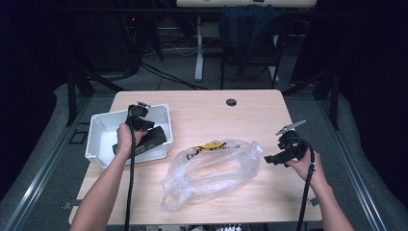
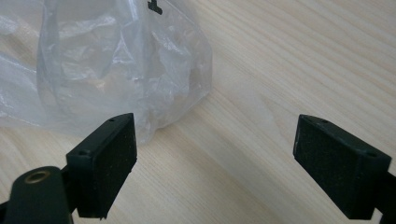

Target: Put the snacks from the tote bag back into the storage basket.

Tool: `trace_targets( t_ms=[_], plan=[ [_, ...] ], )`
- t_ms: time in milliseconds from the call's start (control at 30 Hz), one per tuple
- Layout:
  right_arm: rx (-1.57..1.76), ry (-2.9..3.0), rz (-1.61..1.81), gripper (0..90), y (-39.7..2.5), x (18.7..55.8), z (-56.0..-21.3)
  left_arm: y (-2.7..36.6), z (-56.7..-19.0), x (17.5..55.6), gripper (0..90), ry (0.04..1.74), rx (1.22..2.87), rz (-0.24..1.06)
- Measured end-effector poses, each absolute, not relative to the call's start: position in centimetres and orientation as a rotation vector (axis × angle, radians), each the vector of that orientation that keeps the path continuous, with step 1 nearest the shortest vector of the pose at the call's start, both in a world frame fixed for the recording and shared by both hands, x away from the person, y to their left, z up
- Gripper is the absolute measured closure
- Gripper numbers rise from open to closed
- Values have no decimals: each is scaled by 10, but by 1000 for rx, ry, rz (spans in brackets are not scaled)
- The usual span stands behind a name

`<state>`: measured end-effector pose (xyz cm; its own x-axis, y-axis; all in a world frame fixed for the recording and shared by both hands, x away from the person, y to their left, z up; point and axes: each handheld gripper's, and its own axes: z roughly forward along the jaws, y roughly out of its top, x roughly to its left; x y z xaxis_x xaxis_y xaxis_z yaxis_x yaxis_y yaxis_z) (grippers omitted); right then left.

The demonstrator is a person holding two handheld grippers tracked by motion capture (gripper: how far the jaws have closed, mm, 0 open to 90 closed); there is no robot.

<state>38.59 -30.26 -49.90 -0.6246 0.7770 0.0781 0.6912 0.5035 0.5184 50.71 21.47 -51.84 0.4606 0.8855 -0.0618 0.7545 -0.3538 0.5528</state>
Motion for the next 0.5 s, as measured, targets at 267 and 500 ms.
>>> trace_targets(
  t_ms=[267, 500],
  plan=[
    [1261, 2579, 773, 132, -303, 386, -499, 212, -518, 503, 900, 1348, 2231, 292],
    [1259, 2583, 779, 132, -303, 386, -499, 212, -516, 497, 900, 1330, 2265, 273]
  ],
)
